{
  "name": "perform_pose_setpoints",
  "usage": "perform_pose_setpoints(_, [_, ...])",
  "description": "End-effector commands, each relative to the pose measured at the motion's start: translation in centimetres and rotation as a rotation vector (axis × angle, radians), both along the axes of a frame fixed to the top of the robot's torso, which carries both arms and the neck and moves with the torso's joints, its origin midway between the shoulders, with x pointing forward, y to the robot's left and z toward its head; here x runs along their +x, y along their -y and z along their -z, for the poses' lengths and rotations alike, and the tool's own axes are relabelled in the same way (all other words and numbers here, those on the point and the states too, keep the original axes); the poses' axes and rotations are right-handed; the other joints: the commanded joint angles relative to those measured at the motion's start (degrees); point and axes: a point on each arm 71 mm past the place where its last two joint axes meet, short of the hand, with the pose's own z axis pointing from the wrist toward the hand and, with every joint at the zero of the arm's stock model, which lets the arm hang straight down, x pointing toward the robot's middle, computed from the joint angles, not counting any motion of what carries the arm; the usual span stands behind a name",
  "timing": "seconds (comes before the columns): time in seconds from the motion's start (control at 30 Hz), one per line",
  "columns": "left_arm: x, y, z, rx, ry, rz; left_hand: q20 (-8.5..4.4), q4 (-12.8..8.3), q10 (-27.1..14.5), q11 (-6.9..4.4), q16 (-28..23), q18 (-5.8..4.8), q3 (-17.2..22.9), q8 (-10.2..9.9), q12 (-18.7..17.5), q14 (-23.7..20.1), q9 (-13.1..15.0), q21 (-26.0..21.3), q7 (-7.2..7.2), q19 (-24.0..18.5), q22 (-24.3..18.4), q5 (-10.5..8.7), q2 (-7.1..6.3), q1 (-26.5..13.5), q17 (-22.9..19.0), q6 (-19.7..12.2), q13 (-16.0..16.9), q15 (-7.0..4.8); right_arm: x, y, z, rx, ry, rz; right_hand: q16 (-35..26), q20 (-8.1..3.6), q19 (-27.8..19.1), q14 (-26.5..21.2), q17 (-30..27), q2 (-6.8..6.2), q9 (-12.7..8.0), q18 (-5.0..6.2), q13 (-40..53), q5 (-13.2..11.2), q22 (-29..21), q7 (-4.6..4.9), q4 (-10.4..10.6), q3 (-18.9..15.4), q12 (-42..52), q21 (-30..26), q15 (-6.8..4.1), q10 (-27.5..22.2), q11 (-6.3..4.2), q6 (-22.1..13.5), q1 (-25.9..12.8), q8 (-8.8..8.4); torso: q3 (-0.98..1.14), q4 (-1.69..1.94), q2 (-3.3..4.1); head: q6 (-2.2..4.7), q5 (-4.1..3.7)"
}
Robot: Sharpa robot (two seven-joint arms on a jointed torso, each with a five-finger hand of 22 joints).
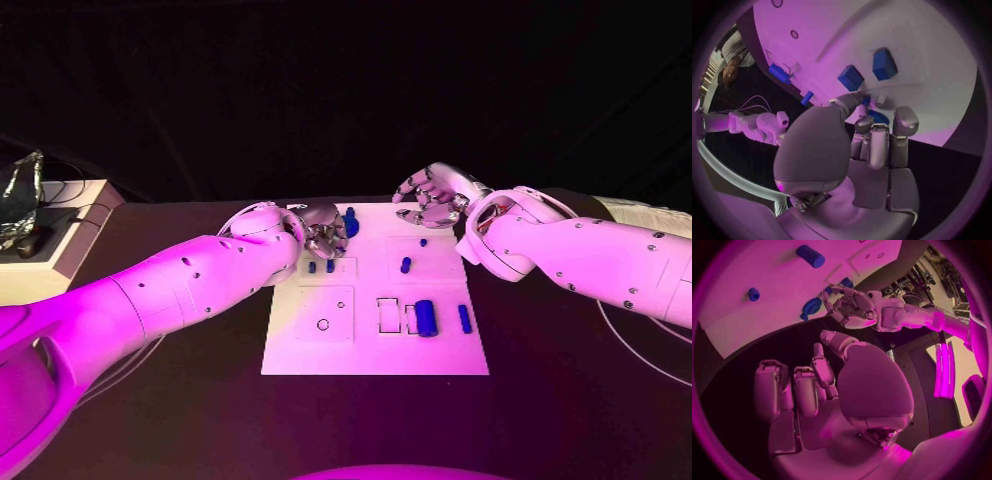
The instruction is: Assemble the parts on the task board
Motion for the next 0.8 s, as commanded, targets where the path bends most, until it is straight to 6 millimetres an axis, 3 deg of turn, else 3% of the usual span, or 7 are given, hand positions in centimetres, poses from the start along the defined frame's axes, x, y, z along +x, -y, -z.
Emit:
perform_pose_setpoints(0.03, [-0.11,0.24,-0.06,0.003,0.01,0.033,0.28,-0.4,-0.5,-0.02,0.2,-0.48,0.1,-0.6,0.1,0.0,-0.3,0.3,0.03,0.0,0.1,-0.25,-0.65,-0.1,0.0,-0.8,-0.2,0.09,-0.05,-0.09,-0.01,-0.002,0.003,-0.008,0.1,0.05,3.0,4.2,7.3,-0.12,0.0,-0.9,0.0,0.2,10.4,0.1,0.2,0.0,0.4,-0.3,-0.05,0.4,-0.11,0.1,-0.5,-0.35,-0.01,0.01,0.0,-0.05,-0.04])
perform_pose_setpoints(0.5, [-0.07,-0.08,0.03,0.021,0.017,0.026,0.26,-1.4,-0.6,0.12,0.3,-0.61,0.8,-2.3,0.2,0.2,-1.2,0.8,0.33,0.3,0.8,-0.25,-0.82,0.7,0.9,-2.2,0.0,0.14,-0.07,-0.09,-0.01,-0.001,0.002,-0.009,0.1,0.05,3.0,4.2,7.3,-0.15,0.0,-0.9,0.1,0.2,10.5,0.1,0.3,0.0,0.4,-0.3,-0.05,0.4,-0.12,0.0,-0.6,-0.38,0.03,-0.05,0.02,0.03,0.07])
perform_pose_setpoints(0.8, [-0.08,-0.28,0.06,0.036,0.017,0.021,0.35,-1.8,-0.3,0.34,0.3,-0.68,1.0,-2.2,0.5,0.3,-1.3,1.1,0.44,0.5,1.0,-0.29,-1.03,1.0,1.0,-1.6,0.4,0.33,-0.09,-0.02,-0.01,-0.001,0.002,-0.008,0.1,0.05,3.0,4.2,7.3,-0.15,0.0,-0.9,0.1,0.2,10.5,0.1,0.3,0.0,0.4,-0.3,-0.05,0.4,-0.12,0.0,-0.6,-0.38,0.04,0.0,0.05,-0.07,0.0])
